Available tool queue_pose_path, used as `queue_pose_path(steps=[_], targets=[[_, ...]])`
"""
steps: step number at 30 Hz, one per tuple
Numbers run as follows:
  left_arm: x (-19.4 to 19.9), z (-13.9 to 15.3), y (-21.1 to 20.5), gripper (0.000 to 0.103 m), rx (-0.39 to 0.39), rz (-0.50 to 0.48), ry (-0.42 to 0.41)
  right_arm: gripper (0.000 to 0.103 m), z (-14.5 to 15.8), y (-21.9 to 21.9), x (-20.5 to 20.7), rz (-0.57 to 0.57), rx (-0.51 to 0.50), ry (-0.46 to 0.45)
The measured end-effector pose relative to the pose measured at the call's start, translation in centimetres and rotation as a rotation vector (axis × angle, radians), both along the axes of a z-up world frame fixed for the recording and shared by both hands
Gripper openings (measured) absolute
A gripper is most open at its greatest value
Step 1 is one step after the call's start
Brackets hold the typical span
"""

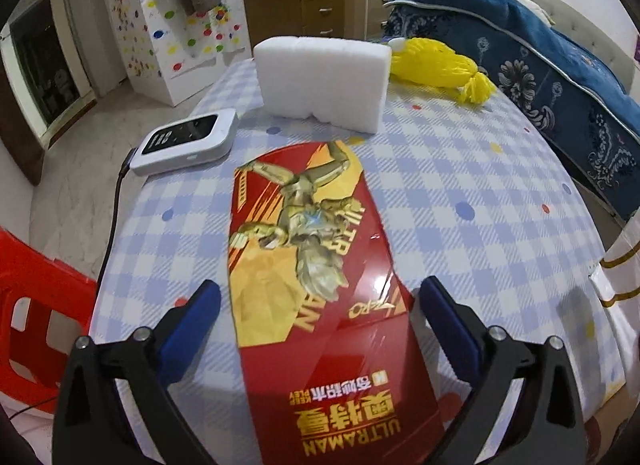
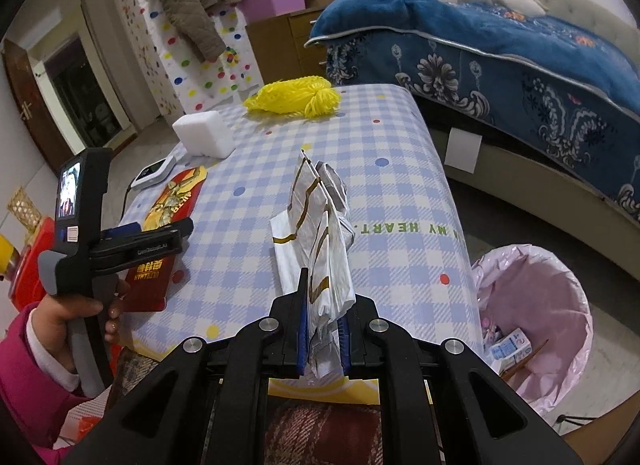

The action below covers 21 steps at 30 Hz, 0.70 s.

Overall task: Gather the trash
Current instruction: 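Grasp the red Ultraman envelope with the left gripper while the right holds the paper, then carry envelope and paper over the pink bin and open both grippers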

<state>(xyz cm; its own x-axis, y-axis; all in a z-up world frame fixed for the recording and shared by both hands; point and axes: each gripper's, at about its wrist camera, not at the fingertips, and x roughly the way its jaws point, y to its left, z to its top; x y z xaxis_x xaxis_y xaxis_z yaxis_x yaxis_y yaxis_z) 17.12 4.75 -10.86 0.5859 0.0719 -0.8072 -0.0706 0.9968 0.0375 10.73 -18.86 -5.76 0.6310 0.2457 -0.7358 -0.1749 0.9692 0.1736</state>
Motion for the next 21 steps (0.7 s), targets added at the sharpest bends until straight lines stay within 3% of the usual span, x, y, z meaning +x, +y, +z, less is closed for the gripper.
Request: queue_pose_path(steps=[5,12,21], targets=[[-0.4,0.2,-0.2,0.083,-0.014,-0.044,0.003,0.012,0.2,-0.2,-0.5,-0.002,-0.001,-0.005],[-3.7,3.2,-0.9,0.082,-0.129,-0.129,-0.045,0.012,1.3,-1.4,-1.2,-0.031,0.004,-0.034],[-6.5,7.2,-5.9,0.082,-0.186,-0.284,-0.124,0.012,2.5,-4.3,-2.6,-0.106,0.024,-0.070]])
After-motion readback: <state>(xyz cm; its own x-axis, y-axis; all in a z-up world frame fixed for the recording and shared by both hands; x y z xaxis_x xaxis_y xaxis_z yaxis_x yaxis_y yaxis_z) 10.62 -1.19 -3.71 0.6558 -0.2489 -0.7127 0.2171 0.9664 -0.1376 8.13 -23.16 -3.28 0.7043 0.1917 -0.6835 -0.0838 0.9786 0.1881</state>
